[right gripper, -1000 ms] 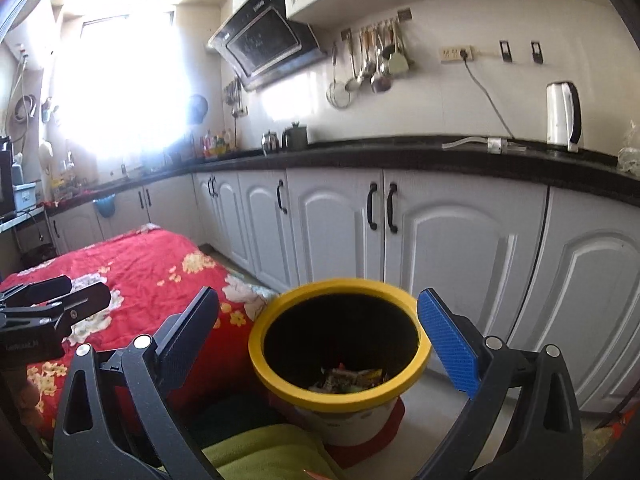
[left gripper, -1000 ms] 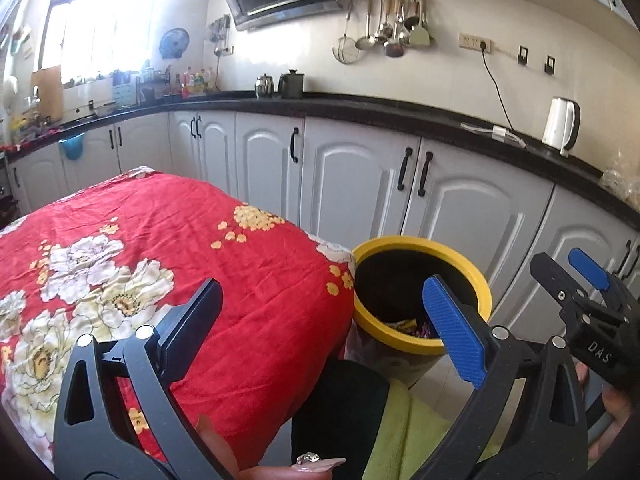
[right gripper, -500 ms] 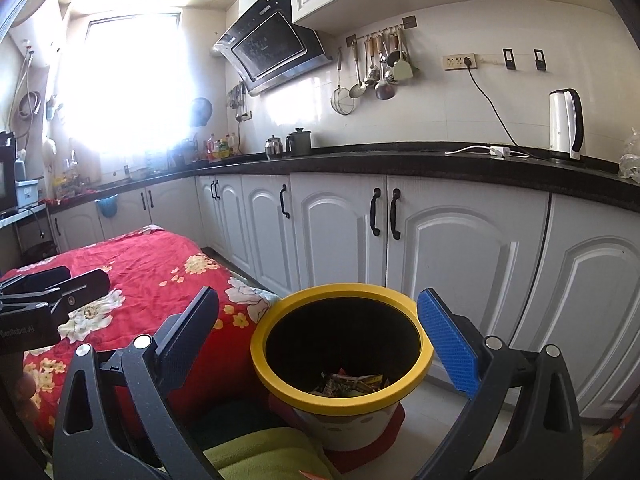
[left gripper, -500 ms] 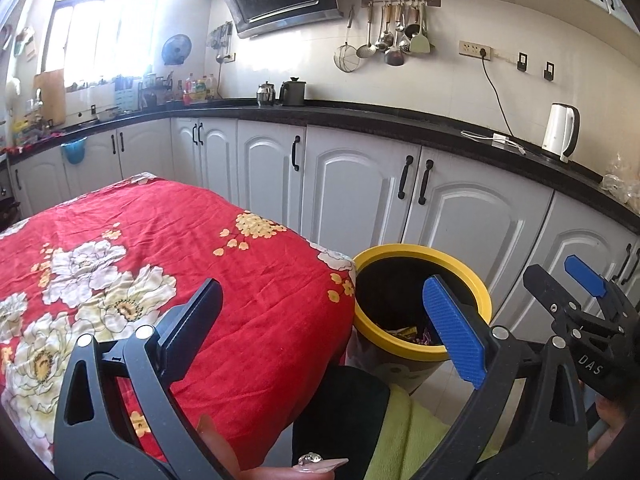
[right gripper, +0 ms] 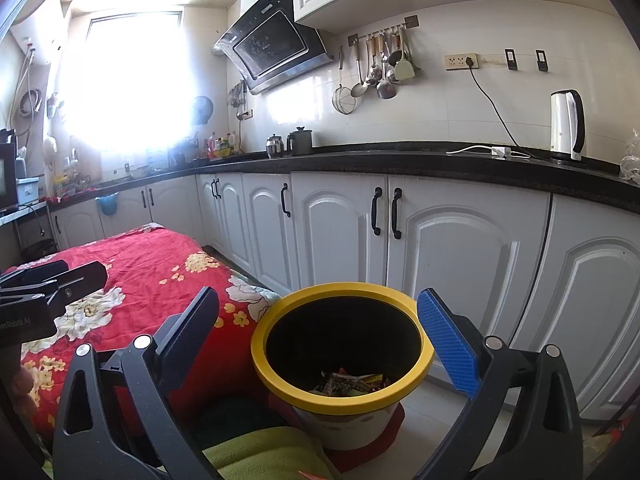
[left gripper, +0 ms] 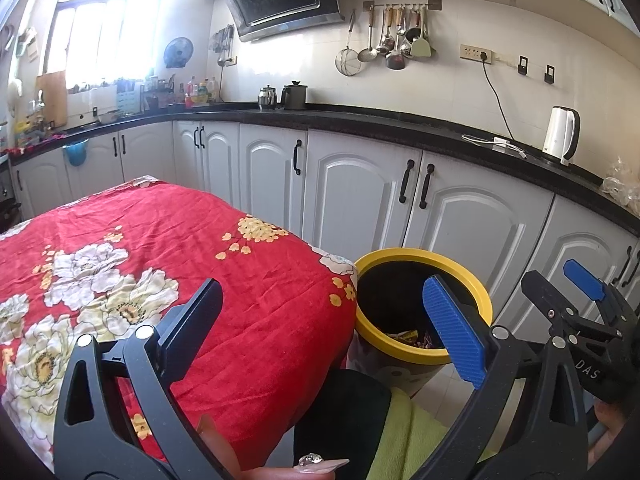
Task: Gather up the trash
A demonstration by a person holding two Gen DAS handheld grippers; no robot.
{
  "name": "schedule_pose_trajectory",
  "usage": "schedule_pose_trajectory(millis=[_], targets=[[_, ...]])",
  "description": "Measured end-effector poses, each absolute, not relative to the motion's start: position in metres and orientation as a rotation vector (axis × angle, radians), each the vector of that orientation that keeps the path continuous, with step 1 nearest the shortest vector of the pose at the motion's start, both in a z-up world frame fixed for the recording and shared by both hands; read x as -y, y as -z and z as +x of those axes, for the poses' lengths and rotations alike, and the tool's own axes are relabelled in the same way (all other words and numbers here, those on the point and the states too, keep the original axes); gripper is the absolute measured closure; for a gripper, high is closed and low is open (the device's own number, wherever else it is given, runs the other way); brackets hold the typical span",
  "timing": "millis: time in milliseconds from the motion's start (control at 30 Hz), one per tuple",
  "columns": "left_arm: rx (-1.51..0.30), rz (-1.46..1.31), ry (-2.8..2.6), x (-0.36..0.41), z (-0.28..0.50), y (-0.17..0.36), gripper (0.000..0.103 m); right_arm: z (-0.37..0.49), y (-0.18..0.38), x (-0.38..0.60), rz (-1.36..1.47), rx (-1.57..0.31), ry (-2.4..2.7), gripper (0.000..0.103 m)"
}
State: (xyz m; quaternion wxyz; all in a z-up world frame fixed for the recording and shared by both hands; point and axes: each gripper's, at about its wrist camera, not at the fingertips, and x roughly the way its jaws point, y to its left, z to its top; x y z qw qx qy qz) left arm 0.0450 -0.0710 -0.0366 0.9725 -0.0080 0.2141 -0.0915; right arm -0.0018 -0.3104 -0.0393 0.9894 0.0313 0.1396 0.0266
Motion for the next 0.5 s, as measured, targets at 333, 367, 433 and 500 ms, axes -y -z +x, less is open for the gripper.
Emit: schedule_pose_trajectory(millis=[333,367,433,500], targets=[[-0.433,-0.020,0.189,0.0712,0.0450,0.0375,0.011,-0.0007,0.0393,0.3096,0.063,-0.283,-0.054,0.006],[-0.432,-0.019,0.187,0.0713,0.0450,0.0375,0.011,-0.0007,0.0396,0.3095,0.062,-0.282,-0.054,0.006],[-0.433,-0.019,0.189,0.0713,0.0451,0.0378,0.011,-0.0003,0.0395,0.3094,0.062,-0.283,-0.054,0.006],[-0.432,-0.019,0.189,0.0714,0.0451,0.0379,0.011,-0.0005,0.0395,0.3096,0.063,-0.283,-0.054,0.006]])
